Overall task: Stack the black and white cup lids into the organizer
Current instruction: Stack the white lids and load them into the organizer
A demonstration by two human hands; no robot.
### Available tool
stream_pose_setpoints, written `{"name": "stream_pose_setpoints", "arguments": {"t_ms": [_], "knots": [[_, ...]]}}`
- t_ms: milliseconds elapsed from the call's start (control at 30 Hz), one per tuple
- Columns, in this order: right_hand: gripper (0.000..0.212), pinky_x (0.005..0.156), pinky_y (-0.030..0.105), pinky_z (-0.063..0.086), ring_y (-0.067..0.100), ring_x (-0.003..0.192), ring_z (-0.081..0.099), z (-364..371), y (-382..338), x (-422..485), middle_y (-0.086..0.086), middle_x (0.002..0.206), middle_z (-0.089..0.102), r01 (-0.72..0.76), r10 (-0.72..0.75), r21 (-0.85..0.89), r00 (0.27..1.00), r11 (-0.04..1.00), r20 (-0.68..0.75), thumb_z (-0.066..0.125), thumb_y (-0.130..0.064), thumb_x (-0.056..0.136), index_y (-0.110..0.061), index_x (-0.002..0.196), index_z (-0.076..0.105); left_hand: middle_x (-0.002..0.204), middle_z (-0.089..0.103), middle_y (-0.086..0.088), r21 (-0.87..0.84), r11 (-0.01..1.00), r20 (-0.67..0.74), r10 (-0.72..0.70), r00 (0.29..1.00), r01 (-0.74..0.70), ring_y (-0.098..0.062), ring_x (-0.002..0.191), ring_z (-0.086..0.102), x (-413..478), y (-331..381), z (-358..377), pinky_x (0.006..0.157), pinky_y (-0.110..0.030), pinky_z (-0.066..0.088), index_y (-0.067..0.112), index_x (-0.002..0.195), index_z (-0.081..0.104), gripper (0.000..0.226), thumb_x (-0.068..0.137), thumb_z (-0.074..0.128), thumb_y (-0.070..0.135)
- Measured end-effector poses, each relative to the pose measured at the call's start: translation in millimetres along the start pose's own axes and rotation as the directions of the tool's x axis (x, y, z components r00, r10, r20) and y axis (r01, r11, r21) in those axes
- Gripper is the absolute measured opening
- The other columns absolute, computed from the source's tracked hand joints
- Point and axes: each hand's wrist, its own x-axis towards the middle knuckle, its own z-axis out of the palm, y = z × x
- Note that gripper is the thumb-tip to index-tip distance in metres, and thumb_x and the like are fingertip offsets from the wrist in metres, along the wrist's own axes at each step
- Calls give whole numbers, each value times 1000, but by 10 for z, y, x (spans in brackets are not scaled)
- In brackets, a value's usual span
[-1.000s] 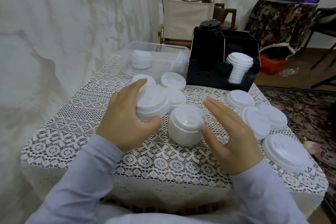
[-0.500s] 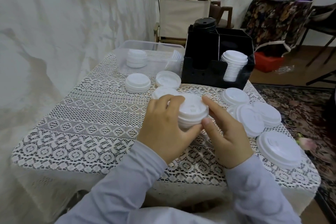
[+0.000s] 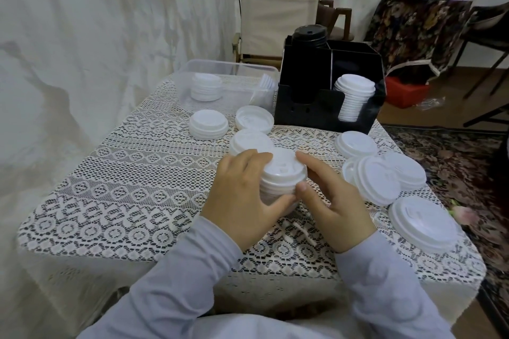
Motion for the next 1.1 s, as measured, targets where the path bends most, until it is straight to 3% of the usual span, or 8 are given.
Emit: {"name": "stream_pose_setpoints", "arguments": {"t_ms": [133, 267, 467, 600, 733, 800, 900, 1100], "knots": [[38, 106, 37, 41, 4, 125, 48, -9, -11, -6, -25, 128, 48, -2, 2, -17, 1000, 1000, 10, 46, -51, 83, -51, 121, 39, 141, 45, -3, -14, 1000, 67, 28, 997, -27, -20, 127, 35, -40, -73, -40, 102, -19, 16, 16, 136, 46, 72, 75, 72, 45], [39, 105, 39, 42, 3, 124, 49, -27, 1, 0, -16, 130, 55, 0, 1, -4, 1000, 1000, 13, 48, -49, 83, -48, 122, 43, 150, 31, 3, -71, 996, 164, 72, 984, -61, -15, 136, 24, -44, -158, -95, 106, -15, 6, 25, 145, 32, 75, 74, 52, 42], [26, 97, 37, 49, 1, 111, 59, -17, -21, 18, -24, 117, 63, -75, 77, 116, 997, 990, -18, 53, -50, 83, -51, 108, 59, 152, 28, 4, -170, 982, 212, 119, 970, -84, -13, 140, 25, -45, -255, -116, 116, -27, 16, 41, 136, 23, 67, 74, 45, 29], [18, 88, 35, 54, 9, 102, 66, 10, -27, -6, -18, 113, 65, -115, 120, 150, 992, 982, -24, 59, -41, 87, -46, 104, 60, 153, 26, 2, -144, 981, 205, 158, 966, -130, -12, 140, 24, -51, -292, -91, 116, -25, 15, 29, 143, 32, 69, 76, 45, 28], [25, 89, 30, 54, 6, 103, 65, -3, -48, -9, -23, 110, 65, -119, 125, 194, 992, 974, -20, 59, -36, 81, -42, 105, 60, 152, 24, 8, -165, 979, 208, 153, 966, -120, 2, 133, 20, -50, -292, -80, 104, -4, 6, 38, 140, 28, 66, 77, 47, 28], [29, 92, 33, 53, 2, 109, 61, -38, -27, -18, -24, 114, 64, -138, 134, 200, 990, 970, 33, 66, -30, 83, -41, 109, 60, 153, 23, 6, -171, 979, 235, 149, 960, -110, -1, 135, 21, -58, -312, -70, 108, -10, 11, 48, 134, 19, 69, 80, 57, 26], [62, 100, 26, 44, -3, 117, 54, -88, -17, -60, -26, 121, 59, -157, 142, 92, 978, 983, 155, 83, -24, 69, -45, 117, 51, 149, 32, 1, -171, 979, 266, 150, 952, -107, -13, 136, 32, -67, -322, -68, 111, -22, 24, 56, 127, 12, 81, 78, 69, 26], [90, 93, 36, 50, 13, 104, 63, 11, -51, -36, -7, 114, 65, -101, 134, -214, 980, 972, 148, 87, -24, 61, -63, 112, 23, 141, 41, 6, -176, 980, 241, 137, 961, -95, -9, 127, 39, -44, -262, -21, 105, -15, 26, 53, 126, 16, 84, 76, 75, 19]]}}
